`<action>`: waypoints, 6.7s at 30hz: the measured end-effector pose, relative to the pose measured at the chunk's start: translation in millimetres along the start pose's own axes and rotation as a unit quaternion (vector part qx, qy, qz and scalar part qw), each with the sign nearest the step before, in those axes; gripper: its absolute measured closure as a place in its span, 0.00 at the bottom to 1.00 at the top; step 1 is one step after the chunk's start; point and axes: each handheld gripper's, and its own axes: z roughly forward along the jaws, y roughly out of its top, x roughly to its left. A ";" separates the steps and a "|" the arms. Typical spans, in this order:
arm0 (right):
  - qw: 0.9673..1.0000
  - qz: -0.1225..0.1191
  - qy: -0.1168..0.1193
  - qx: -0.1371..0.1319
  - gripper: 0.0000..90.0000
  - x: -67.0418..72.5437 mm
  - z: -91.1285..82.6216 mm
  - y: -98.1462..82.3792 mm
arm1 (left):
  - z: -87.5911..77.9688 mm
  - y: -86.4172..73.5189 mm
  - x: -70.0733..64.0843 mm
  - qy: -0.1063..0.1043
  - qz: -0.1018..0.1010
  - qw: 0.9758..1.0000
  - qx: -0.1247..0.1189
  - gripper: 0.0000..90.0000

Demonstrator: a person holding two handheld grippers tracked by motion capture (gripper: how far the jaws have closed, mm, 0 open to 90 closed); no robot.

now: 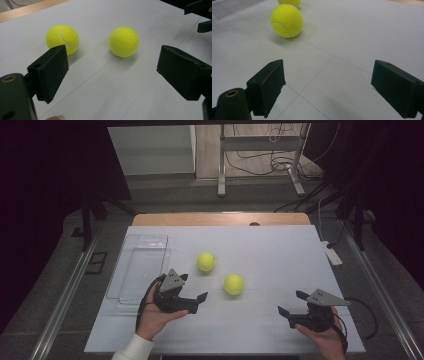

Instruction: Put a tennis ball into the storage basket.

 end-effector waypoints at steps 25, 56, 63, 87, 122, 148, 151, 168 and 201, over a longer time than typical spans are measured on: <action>1.000 -0.004 -0.004 0.006 0.14 0.1 1.5 -0.3 | 23.4 16.5 -11.4 -0.013 0.023 1.000 0.008 0.12; 1.000 -0.004 -0.002 0.007 0.14 0.2 1.8 -0.9 | 61.3 26.4 -26.1 -0.038 0.044 0.998 0.039 0.11; 1.000 -0.003 -0.001 0.007 0.14 0.1 1.8 -1.0 | 73.2 33.0 -29.7 -0.043 0.040 0.997 0.045 0.10; 1.000 -0.003 0.000 0.013 0.14 0.9 3.6 -2.5 | 102.4 36.0 -29.5 -0.050 0.050 0.994 0.079 0.10; 1.000 -0.005 -0.005 0.024 0.14 -2.3 6.3 -4.4 | 143.4 31.5 -16.5 -0.045 0.054 0.990 0.122 0.09; 1.000 -0.003 -0.008 0.023 0.14 -3.3 5.9 -4.3 | 145.3 28.8 -15.1 -0.051 0.051 0.989 0.128 0.30; 1.000 -0.003 -0.009 0.023 0.14 -3.6 5.4 -4.3 | 142.7 29.7 -14.2 -0.052 0.050 0.990 0.123 0.30; 1.000 -0.001 -0.013 0.022 0.14 -3.4 4.6 -3.7 | 122.5 36.3 -5.4 -0.054 0.035 0.994 0.093 0.30; 1.000 0.001 -0.014 0.021 0.14 -3.2 4.0 -3.7 | 81.5 53.6 -2.5 -0.056 0.006 0.998 0.025 0.30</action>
